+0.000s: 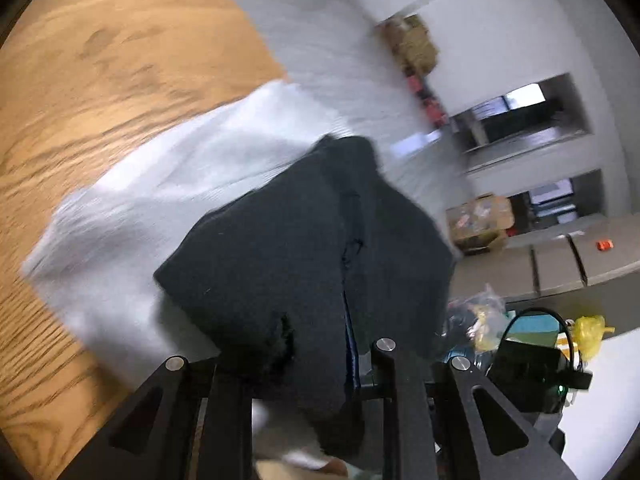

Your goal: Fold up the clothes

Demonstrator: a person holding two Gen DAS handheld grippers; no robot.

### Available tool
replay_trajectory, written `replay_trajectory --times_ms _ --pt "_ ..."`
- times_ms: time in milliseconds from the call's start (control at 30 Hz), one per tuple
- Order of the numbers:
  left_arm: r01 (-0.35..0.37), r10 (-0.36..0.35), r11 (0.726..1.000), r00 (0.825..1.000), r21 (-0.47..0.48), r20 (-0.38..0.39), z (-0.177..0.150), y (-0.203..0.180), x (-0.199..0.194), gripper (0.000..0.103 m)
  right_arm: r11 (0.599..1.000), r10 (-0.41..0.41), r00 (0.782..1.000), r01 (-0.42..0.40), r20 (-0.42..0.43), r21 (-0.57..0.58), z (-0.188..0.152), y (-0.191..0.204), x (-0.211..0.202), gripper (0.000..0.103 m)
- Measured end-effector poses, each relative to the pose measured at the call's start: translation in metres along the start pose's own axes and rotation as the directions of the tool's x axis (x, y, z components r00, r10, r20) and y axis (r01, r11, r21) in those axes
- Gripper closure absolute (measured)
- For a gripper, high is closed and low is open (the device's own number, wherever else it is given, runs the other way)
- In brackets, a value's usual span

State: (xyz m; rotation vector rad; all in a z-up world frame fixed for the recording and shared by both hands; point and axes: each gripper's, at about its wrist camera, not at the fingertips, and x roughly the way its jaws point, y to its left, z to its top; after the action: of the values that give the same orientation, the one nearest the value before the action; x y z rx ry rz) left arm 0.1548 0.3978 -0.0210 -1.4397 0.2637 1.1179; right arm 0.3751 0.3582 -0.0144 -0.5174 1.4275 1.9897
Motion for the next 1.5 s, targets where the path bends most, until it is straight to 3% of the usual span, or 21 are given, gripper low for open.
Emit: replay_trajectory --times_ms 167,233,300,333,367,400,433,533,567,600,633,700,733,933,1067,1167,1200,1267,1333,1367,1500 --pt "-0.087 0.084 0.993 0.996 -0.083 -0.037 -0.019 0.028 -0.022 0.058 0.998 -0.022 0.998 0.018 -0.067 -0.056 -0.015 0.005 0.010 0.062" --pt "-0.165 0.162 0.984 0.986 -0.071 -0.036 -0.024 0.028 -0.039 0.043 0.998 -0.018 0.996 0.013 -0.083 -0.055 -0.013 0.000 0.004 0.060" --pt "-0.255 0.253 0.965 0.967 -0.056 -0.038 -0.030 0.025 -0.058 0.039 0.998 -0.049 0.996 0.046 -0.071 -0.042 -0.008 -0.010 -0.009 0.049" --pt "-0.321 0.320 0.946 0.947 -0.049 -0.017 -0.032 0.021 -0.070 0.039 0.997 -0.066 0.996 0.064 -0.064 -0.034 -0.005 -0.015 -0.015 0.039" --pt "-0.372 0.373 0.928 0.927 -0.025 0.038 -0.036 0.013 -0.083 0.039 0.995 -0.093 0.995 0.092 -0.028 -0.027 0.003 -0.019 -0.027 0.039" --pt "-0.433 0.427 0.901 0.895 0.020 0.130 -0.041 -0.001 -0.095 0.039 0.991 -0.126 0.992 0.126 0.023 -0.032 0.012 -0.023 -0.041 0.040" --pt "-0.498 0.463 0.863 0.849 0.090 0.254 -0.050 -0.021 -0.106 0.039 0.987 -0.150 0.986 0.154 0.068 -0.051 0.018 -0.022 -0.053 0.043" --pt "-0.584 0.380 0.761 0.754 0.283 0.537 -0.083 -0.071 -0.114 0.039 0.983 -0.123 0.980 0.142 0.157 -0.116 0.038 -0.011 -0.077 0.057" --pt "-0.609 0.385 0.738 0.733 0.290 0.561 -0.088 -0.076 -0.109 0.041 0.978 -0.125 0.978 0.150 0.168 -0.145 0.042 -0.006 -0.076 0.062" --pt "-0.640 0.410 0.717 0.708 0.276 0.575 -0.092 -0.080 -0.097 0.052 0.971 -0.132 0.975 0.164 0.177 -0.176 0.046 -0.001 -0.074 0.065" --pt "-0.652 0.440 0.717 0.698 0.247 0.565 -0.093 -0.077 -0.086 0.069 0.968 -0.145 0.975 0.175 0.166 -0.181 0.046 -0.003 -0.068 0.068" --pt "-0.626 0.476 0.758 0.723 0.183 0.501 -0.090 -0.061 -0.067 0.092 0.964 -0.173 0.976 0.196 0.135 -0.181 0.046 -0.008 -0.055 0.072" --pt "-0.624 0.477 0.760 0.724 0.179 0.498 -0.092 -0.057 -0.063 0.094 0.962 -0.187 0.975 0.206 0.120 -0.180 0.045 -0.011 -0.048 0.074" --pt "-0.617 0.486 0.771 0.729 0.157 0.482 -0.100 -0.034 -0.042 0.094 0.946 -0.268 0.963 0.269 0.026 -0.183 0.043 -0.029 -0.008 0.077" --pt "-0.612 0.491 0.778 0.733 0.142 0.471 -0.105 -0.018 -0.028 0.094 0.932 -0.298 0.954 0.295 0.018 -0.212 0.042 -0.026 -0.008 0.076" --pt "-0.516 0.424 0.851 0.784 0.094 0.454 -0.106 -0.016 -0.049 0.094 0.942 -0.276 0.961 0.273 0.016 -0.193 0.041 -0.022 -0.019 0.065" --pt "-0.473 0.390 0.877 0.800 0.080 0.455 -0.107 -0.016 -0.056 0.092 0.950 -0.250 0.968 0.250 0.021 -0.186 0.039 -0.017 -0.028 0.062" --pt "-0.382 0.306 0.921 0.832 0.077 0.464 -0.114 -0.021 -0.076 0.074 0.959 -0.203 0.978 0.206 0.039 -0.195 0.033 -0.006 -0.046 0.059" --pt "-0.336 0.266 0.940 0.841 0.068 0.471 -0.122 -0.028 -0.092 0.038 0.950 -0.194 0.980 0.200 0.047 -0.240 0.019 0.007 -0.056 0.049" --pt "-0.325 0.259 0.944 0.840 0.061 0.477 -0.131 -0.033 -0.103 0.034 0.944 -0.192 0.980 0.198 0.049 -0.262 0.012 0.014 -0.060 0.035" --pt "-0.342 0.268 0.937 0.828 0.065 0.492 -0.159 -0.055 -0.126 0.033 0.889 -0.254 0.964 0.265 0.078 -0.374 -0.022 0.035 -0.077 0.032"
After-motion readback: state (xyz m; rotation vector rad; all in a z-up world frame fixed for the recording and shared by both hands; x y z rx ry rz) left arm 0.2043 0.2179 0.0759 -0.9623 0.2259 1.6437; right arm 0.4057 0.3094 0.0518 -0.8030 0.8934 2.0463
